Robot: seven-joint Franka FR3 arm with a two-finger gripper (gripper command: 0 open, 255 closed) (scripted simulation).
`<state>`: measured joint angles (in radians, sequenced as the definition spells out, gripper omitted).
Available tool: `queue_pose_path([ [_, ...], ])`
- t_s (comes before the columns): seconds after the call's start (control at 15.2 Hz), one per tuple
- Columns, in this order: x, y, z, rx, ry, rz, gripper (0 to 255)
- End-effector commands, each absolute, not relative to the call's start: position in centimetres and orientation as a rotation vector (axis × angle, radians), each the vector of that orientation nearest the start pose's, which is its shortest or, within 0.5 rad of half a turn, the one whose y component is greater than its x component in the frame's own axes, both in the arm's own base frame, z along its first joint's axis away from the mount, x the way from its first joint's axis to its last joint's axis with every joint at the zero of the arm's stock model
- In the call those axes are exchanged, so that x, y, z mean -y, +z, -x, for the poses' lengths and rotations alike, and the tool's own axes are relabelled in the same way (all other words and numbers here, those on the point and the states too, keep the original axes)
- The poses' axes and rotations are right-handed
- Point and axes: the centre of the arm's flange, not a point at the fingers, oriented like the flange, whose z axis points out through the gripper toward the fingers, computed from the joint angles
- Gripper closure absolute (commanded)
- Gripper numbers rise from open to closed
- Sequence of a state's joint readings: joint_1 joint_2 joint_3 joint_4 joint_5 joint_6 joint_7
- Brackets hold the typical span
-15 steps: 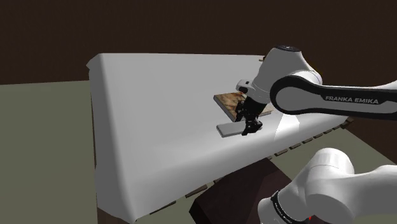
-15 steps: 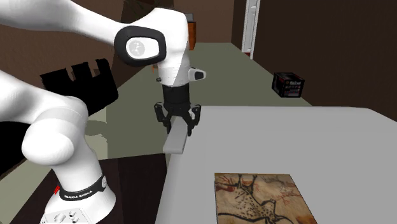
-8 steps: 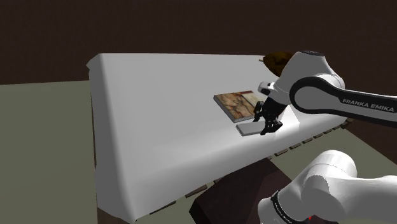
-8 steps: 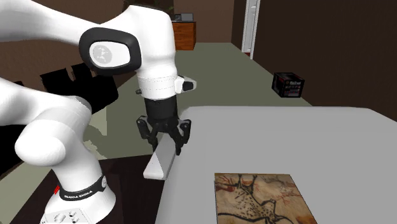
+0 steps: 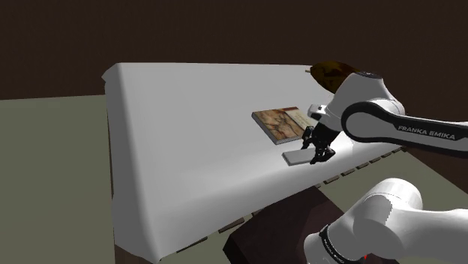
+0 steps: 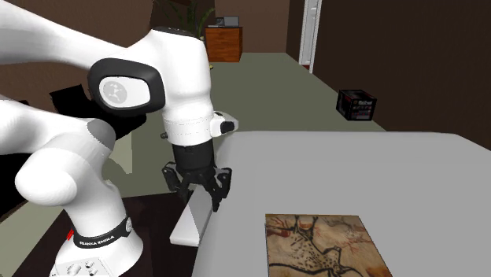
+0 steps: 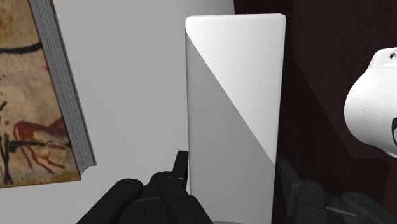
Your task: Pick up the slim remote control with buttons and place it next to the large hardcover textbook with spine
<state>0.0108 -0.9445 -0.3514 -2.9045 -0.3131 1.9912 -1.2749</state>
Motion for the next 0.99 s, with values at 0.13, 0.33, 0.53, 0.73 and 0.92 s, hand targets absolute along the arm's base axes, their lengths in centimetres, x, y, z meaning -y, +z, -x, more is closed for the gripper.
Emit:
queue_pose_path([
  [0.13,9.3,37.6,-25.9,1.783,-0.019,2.606,255],
  [0.33,9.3,36.0,-25.9,1.783,-0.019,2.606,255],
  [0.53,9.3,34.5,-25.9,1.783,-0.019,2.606,255],
  [0.73,9.3,33.9,-25.9,1.783,-0.019,2.606,255],
  [0.92,9.3,33.9,-25.9,1.783,-0.019,2.606,255],
])
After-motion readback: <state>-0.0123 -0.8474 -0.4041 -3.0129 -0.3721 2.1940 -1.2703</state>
